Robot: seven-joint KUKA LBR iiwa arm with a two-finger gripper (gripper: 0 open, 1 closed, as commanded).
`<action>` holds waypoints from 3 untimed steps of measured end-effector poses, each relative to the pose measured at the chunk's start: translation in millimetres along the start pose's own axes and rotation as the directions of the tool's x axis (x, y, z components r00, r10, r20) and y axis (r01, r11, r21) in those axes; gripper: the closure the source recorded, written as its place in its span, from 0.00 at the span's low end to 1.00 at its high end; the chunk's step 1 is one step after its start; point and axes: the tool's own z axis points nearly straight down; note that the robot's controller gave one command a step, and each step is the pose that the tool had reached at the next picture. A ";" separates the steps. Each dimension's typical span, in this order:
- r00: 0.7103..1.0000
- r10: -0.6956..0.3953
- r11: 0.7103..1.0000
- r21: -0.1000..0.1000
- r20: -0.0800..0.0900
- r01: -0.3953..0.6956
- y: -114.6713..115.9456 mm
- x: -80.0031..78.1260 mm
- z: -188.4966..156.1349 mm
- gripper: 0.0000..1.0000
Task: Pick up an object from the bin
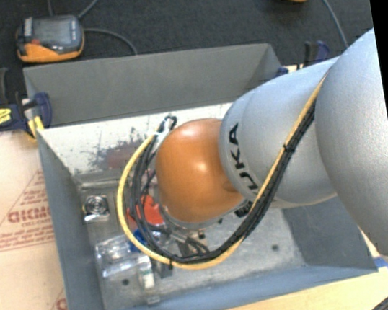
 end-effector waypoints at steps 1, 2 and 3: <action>1.000 0.005 1.000 -0.001 0.003 -0.005 2.2 -17.0 -35.8 1.00; 0.950 0.313 0.950 0.001 -0.003 -0.313 17.1 -42.9 15.7 1.00; 0.950 0.313 0.950 -0.001 -0.002 -0.313 17.3 -43.3 14.6 0.00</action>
Offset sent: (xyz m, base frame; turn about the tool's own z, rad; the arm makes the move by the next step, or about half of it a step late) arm 0.0144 0.0033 0.0330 0.0041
